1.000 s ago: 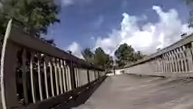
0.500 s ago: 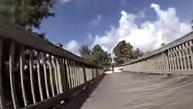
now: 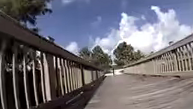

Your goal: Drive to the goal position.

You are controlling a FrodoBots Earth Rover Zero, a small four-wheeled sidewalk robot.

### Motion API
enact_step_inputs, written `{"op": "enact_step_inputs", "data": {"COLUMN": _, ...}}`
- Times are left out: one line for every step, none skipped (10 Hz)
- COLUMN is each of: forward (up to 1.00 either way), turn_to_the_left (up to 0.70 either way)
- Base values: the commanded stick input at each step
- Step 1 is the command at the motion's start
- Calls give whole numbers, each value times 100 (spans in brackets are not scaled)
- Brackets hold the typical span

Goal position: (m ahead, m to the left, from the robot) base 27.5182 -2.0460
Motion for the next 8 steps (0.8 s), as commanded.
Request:
{"op": "enact_step_inputs", "data": {"forward": 85, "turn_to_the_left": 0}}
{"op": "enact_step_inputs", "data": {"forward": 85, "turn_to_the_left": 0}}
{"op": "enact_step_inputs", "data": {"forward": 85, "turn_to_the_left": 0}}
{"op": "enact_step_inputs", "data": {"forward": 85, "turn_to_the_left": 0}}
{"op": "enact_step_inputs", "data": {"forward": 85, "turn_to_the_left": 0}}
{"op": "enact_step_inputs", "data": {"forward": 85, "turn_to_the_left": 0}}
{"op": "enact_step_inputs", "data": {"forward": 85, "turn_to_the_left": 0}}
{"op": "enact_step_inputs", "data": {"forward": 85, "turn_to_the_left": 0}}
